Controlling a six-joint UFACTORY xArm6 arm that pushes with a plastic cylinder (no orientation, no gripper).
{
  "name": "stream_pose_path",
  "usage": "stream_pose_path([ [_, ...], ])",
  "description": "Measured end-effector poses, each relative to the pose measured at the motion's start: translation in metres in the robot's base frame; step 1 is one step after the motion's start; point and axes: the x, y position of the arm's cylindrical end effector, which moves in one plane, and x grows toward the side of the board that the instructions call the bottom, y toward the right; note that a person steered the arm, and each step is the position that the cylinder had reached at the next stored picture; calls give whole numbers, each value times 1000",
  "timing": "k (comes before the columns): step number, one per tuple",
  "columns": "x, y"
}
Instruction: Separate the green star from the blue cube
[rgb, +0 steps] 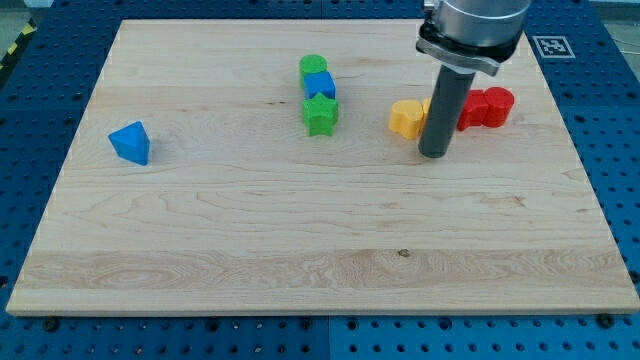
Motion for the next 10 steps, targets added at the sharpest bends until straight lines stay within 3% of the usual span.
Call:
stream_pose_path([
  [5, -49, -112],
  [10, -52, -144],
])
